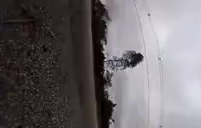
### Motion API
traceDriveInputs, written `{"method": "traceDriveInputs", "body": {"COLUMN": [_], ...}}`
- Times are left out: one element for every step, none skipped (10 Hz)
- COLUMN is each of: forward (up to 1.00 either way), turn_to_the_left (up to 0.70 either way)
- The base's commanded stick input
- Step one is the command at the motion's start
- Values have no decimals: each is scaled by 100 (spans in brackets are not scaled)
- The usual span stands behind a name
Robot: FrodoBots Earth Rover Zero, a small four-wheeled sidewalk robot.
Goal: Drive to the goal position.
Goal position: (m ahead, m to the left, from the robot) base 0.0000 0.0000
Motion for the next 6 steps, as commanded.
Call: {"method": "traceDriveInputs", "body": {"forward": [0, 0, 0, 0, 0, 0], "turn_to_the_left": [0, 0, 0, 0, 0, 0]}}
